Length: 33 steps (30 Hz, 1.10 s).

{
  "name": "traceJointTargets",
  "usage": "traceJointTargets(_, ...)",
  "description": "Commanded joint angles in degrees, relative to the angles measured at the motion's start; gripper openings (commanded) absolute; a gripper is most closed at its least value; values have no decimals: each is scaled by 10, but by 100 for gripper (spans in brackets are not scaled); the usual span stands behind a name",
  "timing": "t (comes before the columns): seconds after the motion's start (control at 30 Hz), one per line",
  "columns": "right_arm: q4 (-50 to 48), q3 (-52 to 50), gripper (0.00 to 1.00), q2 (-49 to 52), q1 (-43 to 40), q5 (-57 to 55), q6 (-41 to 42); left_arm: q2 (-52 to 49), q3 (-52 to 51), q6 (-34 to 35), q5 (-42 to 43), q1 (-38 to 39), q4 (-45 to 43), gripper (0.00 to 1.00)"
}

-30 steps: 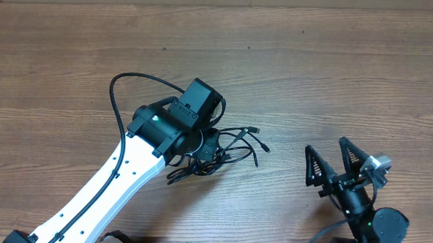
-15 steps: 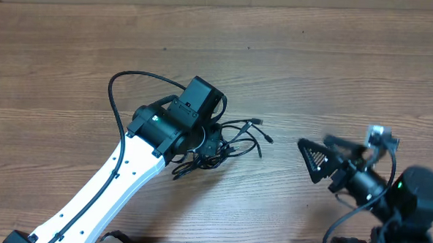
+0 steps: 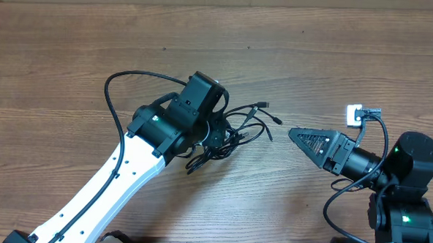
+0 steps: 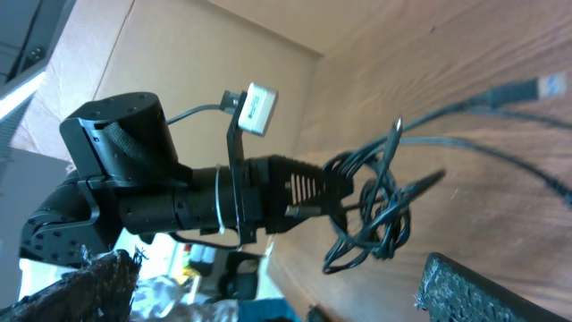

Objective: Untangle cables
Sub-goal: 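Reach the right gripper toward the held bundle and grasp a cable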

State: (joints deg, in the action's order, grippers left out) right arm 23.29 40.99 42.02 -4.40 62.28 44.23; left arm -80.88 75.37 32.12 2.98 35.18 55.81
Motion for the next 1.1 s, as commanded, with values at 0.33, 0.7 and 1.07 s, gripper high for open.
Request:
traceJointTargets(0.33, 35, 10, 100, 25, 25, -12, -25, -18, 14, 204, 9, 1, -66, 4)
traceJointTargets(0.7, 29, 10, 100, 102, 157, -148, -55, -25, 14, 208, 63, 1, -80, 4)
traceJointTargets(1.07, -36, 10, 98, 177, 200, -208, -106, -25, 14, 209, 103, 2, -75, 4)
